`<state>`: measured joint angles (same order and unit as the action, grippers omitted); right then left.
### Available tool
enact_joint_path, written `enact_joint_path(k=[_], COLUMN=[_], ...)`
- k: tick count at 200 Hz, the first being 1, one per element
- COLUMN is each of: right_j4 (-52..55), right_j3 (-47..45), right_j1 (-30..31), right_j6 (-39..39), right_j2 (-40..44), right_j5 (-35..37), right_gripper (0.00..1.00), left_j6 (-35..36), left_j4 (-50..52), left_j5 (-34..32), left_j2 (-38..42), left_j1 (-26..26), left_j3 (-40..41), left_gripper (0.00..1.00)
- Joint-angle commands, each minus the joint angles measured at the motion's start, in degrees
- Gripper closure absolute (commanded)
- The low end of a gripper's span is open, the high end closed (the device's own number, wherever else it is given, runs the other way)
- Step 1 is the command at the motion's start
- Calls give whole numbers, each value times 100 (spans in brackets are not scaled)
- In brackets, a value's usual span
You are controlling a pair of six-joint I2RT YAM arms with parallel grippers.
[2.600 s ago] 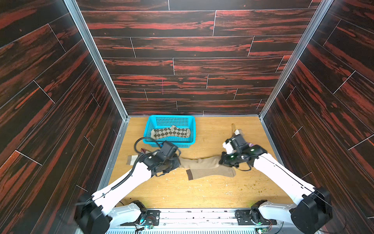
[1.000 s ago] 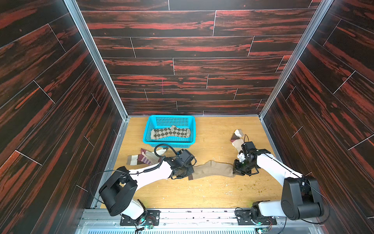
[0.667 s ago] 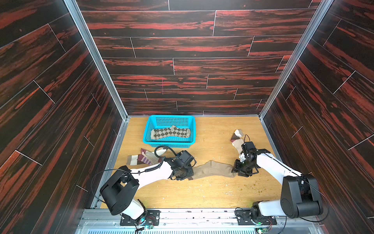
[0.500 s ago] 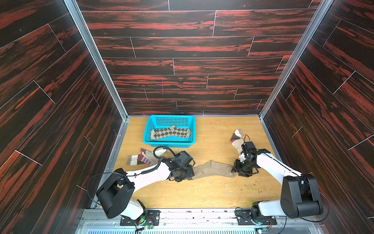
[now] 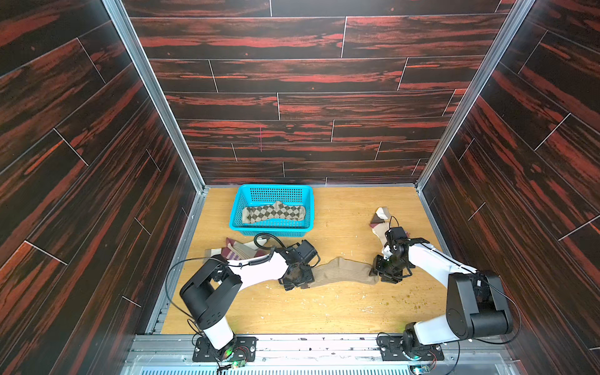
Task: Place the socks together as a pair
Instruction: Pick up a pair of socks from the center of the board.
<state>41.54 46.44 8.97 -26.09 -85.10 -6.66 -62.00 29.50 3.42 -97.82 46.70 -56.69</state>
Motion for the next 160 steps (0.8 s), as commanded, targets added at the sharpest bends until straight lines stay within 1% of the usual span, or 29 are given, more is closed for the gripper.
enact_joint_path(k=[1,10,26,33,41,54,78,95,109,132,153,155,160], right_j4=[-81,-124,-220,-253,-297,-416,-573,-662,-708,-692,-507,-478,-410], right_j3=[-85,-133,-228,-255,-287,-361,-483,-538,-565,-527,-278,-239,-146], right_j1=[-24,-20,-20,-20,-19,-22,-19,-20,-23,-21,-6,0,14], right_j6=[-41,-54,-67,-79,-96,-124,-169,-196,-217,-278,-318,-314,-317], right_j2=[-94,-111,-142,-169,-182,-191,-179,-70,87,523,943,976,1052], right_j5=[-61,-56,-55,-92,-156,-271,-444,-591,-741,-1055,-1285,-1424,-1504], right_gripper=[46,46,48,51,54,67,91,100,100,100,100,100,100], left_j6=[177,261,363,385,412,429,529,652,700,882,1119,1135,1186], left_j4=[617,728,785,785,796,808,867,1011,1031,1263,1432,1450,1482], left_j5=[-316,-370,-429,-432,-468,-534,-553,-575,-603,-771,-747,-747,-730], left_j2=[-308,-520,-801,-899,-980,-1049,-1183,-1248,-1165,-904,-664,-643,-590], left_j1=[59,105,162,181,201,251,290,291,287,272,219,213,175], left_j3=[-227,-346,-465,-485,-529,-602,-901,-1181,-1303,-1611,-1922,-1948,-2016], left_gripper=[33,36,46,52,60,71,86,92,95,97,99,99,99])
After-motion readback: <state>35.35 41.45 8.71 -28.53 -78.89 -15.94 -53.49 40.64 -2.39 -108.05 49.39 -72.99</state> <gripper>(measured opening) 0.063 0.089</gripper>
